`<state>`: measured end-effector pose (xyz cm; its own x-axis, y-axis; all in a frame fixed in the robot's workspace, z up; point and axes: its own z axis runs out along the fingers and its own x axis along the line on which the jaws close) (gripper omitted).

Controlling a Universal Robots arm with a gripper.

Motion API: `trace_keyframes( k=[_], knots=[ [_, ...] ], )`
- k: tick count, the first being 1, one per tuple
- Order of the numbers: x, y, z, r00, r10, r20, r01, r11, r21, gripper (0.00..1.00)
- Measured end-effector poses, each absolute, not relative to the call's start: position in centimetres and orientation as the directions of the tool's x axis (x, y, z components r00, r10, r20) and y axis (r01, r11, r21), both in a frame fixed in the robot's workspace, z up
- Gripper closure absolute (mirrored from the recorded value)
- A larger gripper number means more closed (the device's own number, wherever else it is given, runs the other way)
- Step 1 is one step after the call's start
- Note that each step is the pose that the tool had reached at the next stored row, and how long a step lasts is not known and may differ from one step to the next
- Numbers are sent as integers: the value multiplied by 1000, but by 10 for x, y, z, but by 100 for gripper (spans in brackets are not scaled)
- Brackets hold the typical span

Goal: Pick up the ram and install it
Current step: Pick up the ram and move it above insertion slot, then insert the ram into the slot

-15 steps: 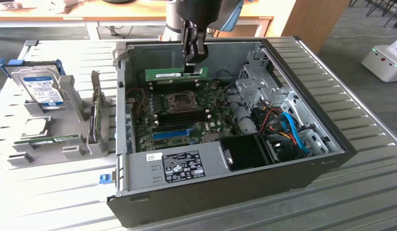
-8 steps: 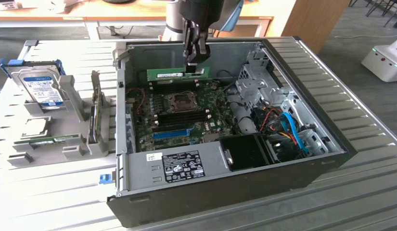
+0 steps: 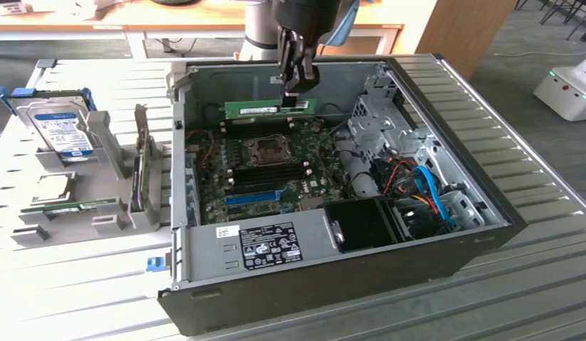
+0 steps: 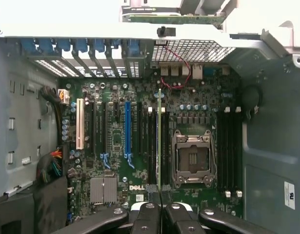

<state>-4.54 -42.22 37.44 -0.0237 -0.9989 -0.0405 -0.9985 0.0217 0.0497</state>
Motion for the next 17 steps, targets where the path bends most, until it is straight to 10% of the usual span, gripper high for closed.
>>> trace_keyframes(
  k=[17],
  knots=[
    [-40, -422, 374, -24, -999, -41, -999, 22, 50, 88]
  ],
)
